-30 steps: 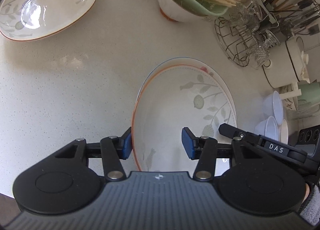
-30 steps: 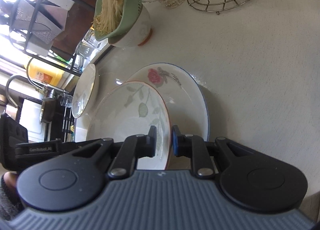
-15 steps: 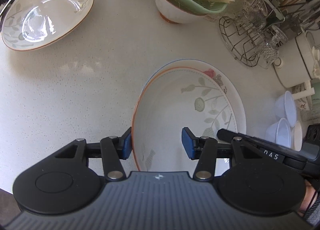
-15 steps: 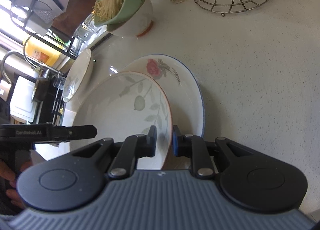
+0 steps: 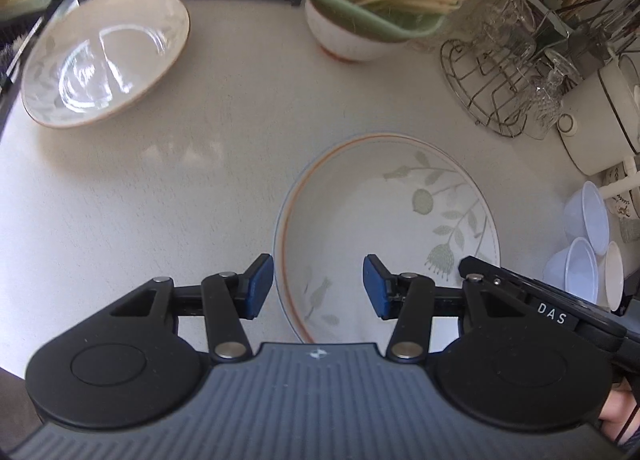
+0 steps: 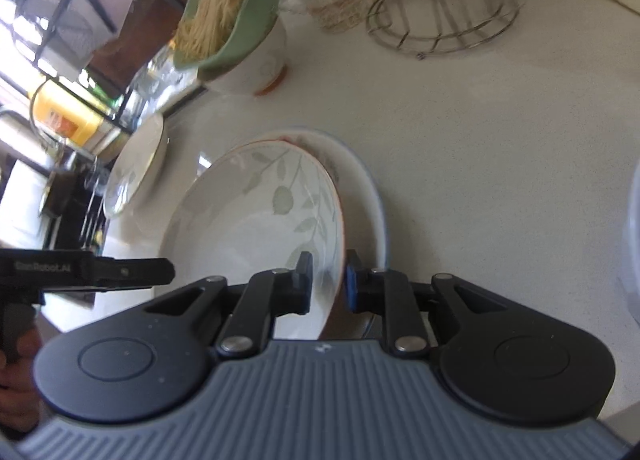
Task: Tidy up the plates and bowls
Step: 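Lower the leaf plate onto the rose plate and open both grippers, then move both grippers toward the leaf-pattern plate beside the glass rack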
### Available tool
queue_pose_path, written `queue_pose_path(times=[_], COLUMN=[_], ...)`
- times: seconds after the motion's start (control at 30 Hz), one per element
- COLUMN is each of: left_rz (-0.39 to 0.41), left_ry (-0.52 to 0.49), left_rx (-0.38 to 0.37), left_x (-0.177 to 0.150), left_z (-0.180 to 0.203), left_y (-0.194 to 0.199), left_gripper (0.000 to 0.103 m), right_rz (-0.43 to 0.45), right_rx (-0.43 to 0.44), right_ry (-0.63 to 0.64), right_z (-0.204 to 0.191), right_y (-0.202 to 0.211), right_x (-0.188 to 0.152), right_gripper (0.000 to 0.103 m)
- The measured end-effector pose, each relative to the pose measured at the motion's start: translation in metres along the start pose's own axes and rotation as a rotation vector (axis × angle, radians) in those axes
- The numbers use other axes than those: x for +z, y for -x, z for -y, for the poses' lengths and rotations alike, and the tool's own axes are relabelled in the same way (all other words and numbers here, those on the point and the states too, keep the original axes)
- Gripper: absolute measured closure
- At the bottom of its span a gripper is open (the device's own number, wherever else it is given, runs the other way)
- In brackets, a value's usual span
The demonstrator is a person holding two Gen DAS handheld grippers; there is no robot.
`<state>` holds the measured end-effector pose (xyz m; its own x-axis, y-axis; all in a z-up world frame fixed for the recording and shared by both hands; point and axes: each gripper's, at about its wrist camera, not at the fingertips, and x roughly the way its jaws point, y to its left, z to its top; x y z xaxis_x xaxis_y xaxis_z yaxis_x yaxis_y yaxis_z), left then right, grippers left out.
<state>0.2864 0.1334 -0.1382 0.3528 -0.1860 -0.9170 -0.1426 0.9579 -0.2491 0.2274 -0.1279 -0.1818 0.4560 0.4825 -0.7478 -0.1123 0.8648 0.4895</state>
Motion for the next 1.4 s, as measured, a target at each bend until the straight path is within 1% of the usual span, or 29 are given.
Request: queue_pose_path(times=[0.17, 0.37, 0.43, 0.57, 0.63, 0.87, 0.93, 0.97, 1.03, 1.1, 1.2, 1.3, 1.4], left_rz=[0.036, 0.098, 0.121, 0.177, 0.200, 0.281, 0.291, 0.294, 0.304, 0.326, 0.362, 0.361, 0.350], left_ry=[-0.010, -0.039, -0.044, -0.082, -0.095, -0.127, -0.141, -0.146, -0.151, -0.162, -0.126, -0.143, -0.116], left_rx=[0.002, 0.000, -0.007, -0.015, -0.020, -0.034, -0.024, -0.032, -0.042, -0.032, -0.045, -0.010, -0.005], left_x=[-0.001, -0.003, -0.001, -0.001, -0.001, -0.007, -0.009, -0.011, -0.016, -0.022, -0.038, -0.055, -0.060], left_z=[0.000, 0.008, 0.015, 0.026, 0.032, 0.048, 0.054, 0.055, 0.058, 0.060, 0.058, 0.061, 0.057], left_y=[0.012, 0.036, 0.044, 0.065, 0.075, 0.108, 0.118, 0.122, 0.130, 0.138, 0.145, 0.144, 0.143], left_gripper=[0.048, 0.048, 0.048, 0.048, 0.048, 0.048, 0.048, 0.048, 0.048, 0.048, 0.048, 0.048, 0.048], right_rz=[0.034, 0.122, 0.164, 0.241, 0.265, 0.326, 0.345, 0.354, 0.350, 0.328, 0.318, 0.318, 0.310], right_rx=[-0.029, -0.073, -0.090, -0.090, -0.083, -0.071, -0.077, -0.080, -0.066, -0.049, -0.056, -0.060, -0.058], right_ry=[0.009, 0.048, 0.074, 0.155, 0.171, 0.224, 0.242, 0.250, 0.250, 0.237, 0.248, 0.263, 0.283], right_z=[-0.003, -0.010, -0.016, -0.031, -0.036, -0.054, -0.059, -0.061, -0.062, -0.061, -0.062, -0.061, -0.061], right_y=[0.006, 0.031, 0.043, 0.072, 0.084, 0.122, 0.131, 0.135, 0.142, 0.147, 0.153, 0.156, 0.156], right_x=[-0.001, 0.004, 0.006, 0.010, 0.012, 0.012, 0.010, 0.008, 0.005, 0.002, -0.006, -0.011, -0.013], right_gripper=[0.082, 0.082, 0.082, 0.082, 0.082, 0.082, 0.082, 0.082, 0.082, 0.083, 0.083, 0.083, 0.083])
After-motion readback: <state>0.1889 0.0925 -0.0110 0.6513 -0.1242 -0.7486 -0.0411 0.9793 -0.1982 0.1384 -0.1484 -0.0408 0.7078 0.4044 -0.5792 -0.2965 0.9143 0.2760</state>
